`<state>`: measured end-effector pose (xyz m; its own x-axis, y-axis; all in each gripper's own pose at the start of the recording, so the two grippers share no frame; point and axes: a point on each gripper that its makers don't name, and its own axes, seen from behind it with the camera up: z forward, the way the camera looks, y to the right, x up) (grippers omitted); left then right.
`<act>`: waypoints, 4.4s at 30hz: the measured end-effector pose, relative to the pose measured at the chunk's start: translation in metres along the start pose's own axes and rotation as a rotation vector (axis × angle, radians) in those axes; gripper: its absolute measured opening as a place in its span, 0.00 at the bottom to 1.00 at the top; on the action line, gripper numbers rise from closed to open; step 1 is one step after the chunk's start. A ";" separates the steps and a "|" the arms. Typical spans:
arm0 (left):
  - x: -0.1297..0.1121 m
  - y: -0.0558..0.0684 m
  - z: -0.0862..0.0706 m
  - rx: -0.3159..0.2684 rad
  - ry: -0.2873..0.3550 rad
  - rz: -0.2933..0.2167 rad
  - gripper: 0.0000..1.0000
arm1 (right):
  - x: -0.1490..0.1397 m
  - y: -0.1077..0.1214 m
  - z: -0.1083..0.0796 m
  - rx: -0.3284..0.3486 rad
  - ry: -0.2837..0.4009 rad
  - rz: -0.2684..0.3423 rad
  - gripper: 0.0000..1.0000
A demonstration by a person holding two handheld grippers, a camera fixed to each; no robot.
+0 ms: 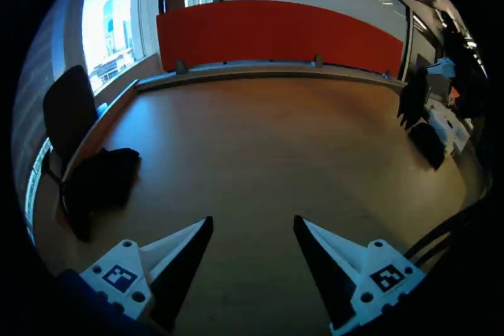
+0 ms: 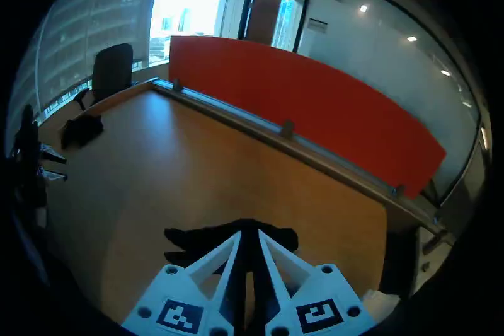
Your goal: Fold towel
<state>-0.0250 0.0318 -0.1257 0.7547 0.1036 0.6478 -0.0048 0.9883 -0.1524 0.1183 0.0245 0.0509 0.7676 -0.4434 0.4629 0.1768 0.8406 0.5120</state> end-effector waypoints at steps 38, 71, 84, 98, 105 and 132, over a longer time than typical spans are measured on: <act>0.013 0.015 0.007 0.007 -0.007 0.026 0.94 | -0.052 0.108 -0.011 -0.113 -0.096 0.057 0.04; 0.014 0.034 0.007 -0.031 -0.009 0.057 0.94 | -0.190 0.118 -0.069 -0.205 -0.288 0.169 0.05; 0.012 0.030 0.003 -0.023 -0.011 0.058 0.94 | -0.249 0.119 -0.075 -0.244 -0.394 0.216 0.05; 0.011 0.025 0.003 -0.011 -0.019 0.071 0.95 | -0.296 0.120 -0.066 -0.273 -0.463 0.298 0.05; 0.011 0.026 0.004 -0.008 -0.024 0.077 0.95 | -0.315 0.118 -0.060 -0.285 -0.493 0.327 0.05; 0.013 0.025 0.007 -0.002 -0.031 0.079 0.95 | -0.333 0.118 -0.053 -0.333 -0.479 0.405 0.06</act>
<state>-0.0200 0.0587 -0.1158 0.7316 0.1848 0.6562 -0.0625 0.9767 -0.2053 -0.0832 0.2876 -0.0814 0.4709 -0.0993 0.8766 0.1725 0.9848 0.0190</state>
